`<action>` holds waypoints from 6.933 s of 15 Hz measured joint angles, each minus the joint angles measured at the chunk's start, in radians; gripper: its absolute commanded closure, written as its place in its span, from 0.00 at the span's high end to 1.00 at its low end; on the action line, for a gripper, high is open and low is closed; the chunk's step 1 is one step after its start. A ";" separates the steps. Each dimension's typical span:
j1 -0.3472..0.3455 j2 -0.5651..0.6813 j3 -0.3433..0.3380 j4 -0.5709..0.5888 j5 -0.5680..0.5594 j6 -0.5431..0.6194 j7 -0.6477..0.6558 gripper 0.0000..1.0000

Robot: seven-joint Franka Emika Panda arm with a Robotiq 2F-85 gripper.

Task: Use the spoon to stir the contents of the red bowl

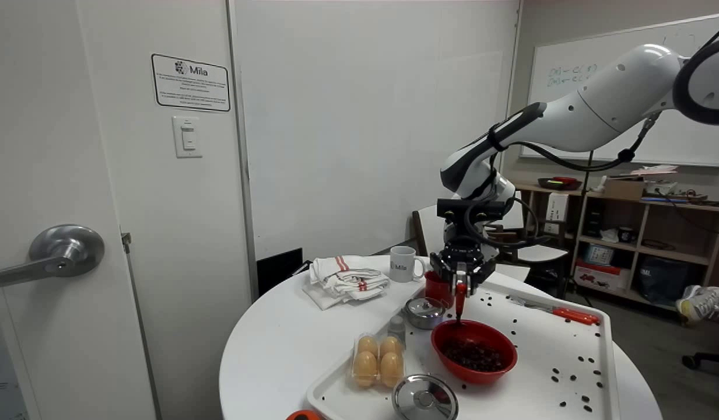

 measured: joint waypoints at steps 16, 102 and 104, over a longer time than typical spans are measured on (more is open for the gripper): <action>-0.031 -0.036 -0.036 -0.165 -0.058 0.012 -0.134 0.09; 0.078 0.030 -0.001 -0.046 -0.194 -0.065 -0.128 0.09; 0.094 0.037 0.004 -0.017 -0.194 -0.060 -0.091 0.09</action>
